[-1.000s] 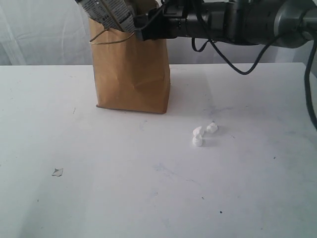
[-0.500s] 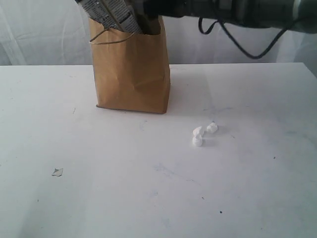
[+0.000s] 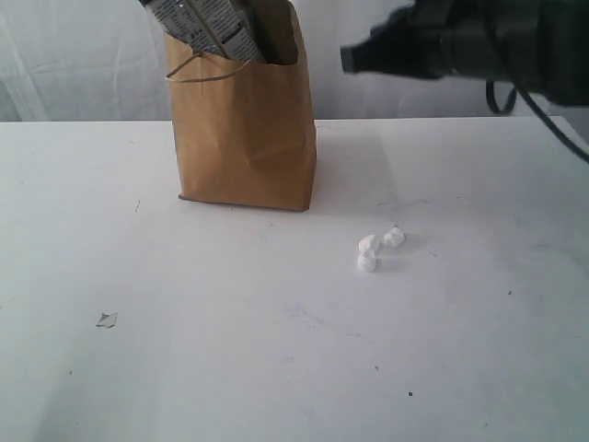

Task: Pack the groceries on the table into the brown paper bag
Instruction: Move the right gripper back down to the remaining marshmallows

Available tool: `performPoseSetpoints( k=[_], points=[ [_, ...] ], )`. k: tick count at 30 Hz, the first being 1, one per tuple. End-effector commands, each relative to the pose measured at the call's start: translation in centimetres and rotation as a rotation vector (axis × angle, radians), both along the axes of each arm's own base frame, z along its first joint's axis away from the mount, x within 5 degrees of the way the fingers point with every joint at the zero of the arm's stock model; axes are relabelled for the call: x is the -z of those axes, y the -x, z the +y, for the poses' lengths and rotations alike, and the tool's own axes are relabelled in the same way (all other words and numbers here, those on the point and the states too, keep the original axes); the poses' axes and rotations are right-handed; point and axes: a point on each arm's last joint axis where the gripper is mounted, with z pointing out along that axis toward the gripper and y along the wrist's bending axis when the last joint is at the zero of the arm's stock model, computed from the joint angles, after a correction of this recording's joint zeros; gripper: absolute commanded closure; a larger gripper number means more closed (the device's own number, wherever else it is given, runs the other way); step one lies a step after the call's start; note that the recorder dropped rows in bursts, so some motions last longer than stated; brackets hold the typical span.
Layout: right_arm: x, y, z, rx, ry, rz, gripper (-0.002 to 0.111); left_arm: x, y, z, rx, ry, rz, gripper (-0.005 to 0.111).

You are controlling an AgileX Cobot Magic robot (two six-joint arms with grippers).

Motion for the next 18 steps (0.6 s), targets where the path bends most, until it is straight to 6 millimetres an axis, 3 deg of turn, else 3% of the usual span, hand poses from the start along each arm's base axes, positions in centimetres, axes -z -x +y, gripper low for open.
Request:
performPoseSetpoints(
  k=[1, 3, 6, 10, 13, 16, 18],
  points=[
    [5.4, 1.4, -0.2, -0.072, 0.065, 0.16, 0.108, 0.2, 0.1, 0.0, 0.002, -0.019, -0.002, 0.107],
    [7.3, 1.6, 0.5, -0.172, 0.1, 0.214, 0.107, 0.2, 0.1, 0.0, 0.002, -0.019, -0.002, 0.107],
    [10.2, 1.7, 1.7, -0.296, 0.114, 0.311, 0.091, 0.2, 0.1, 0.0, 0.002, -0.019, -0.002, 0.107],
    [15.0, 1.0, 2.5, -0.353, 0.244, 0.378, 0.035, 0.2, 0.1, 0.0, 0.002, -0.019, -0.002, 0.107],
    [15.7, 0.9, 2.4, -0.391, 0.32, 0.365, 0.03, 0.2, 0.1, 0.0, 0.002, -0.019, -0.002, 0.107],
    [16.0, 1.0, 1.9, -0.501, 0.549, 0.274, 0.03, 0.2, 0.1, 0.0, 0.002, -0.019, -0.002, 0.107],
    [16.2, 0.4, 1.4, -0.469, 0.632, 0.238, 0.03, 0.2, 0.1, 0.0, 0.002, -0.019, -0.002, 0.107]
  ],
)
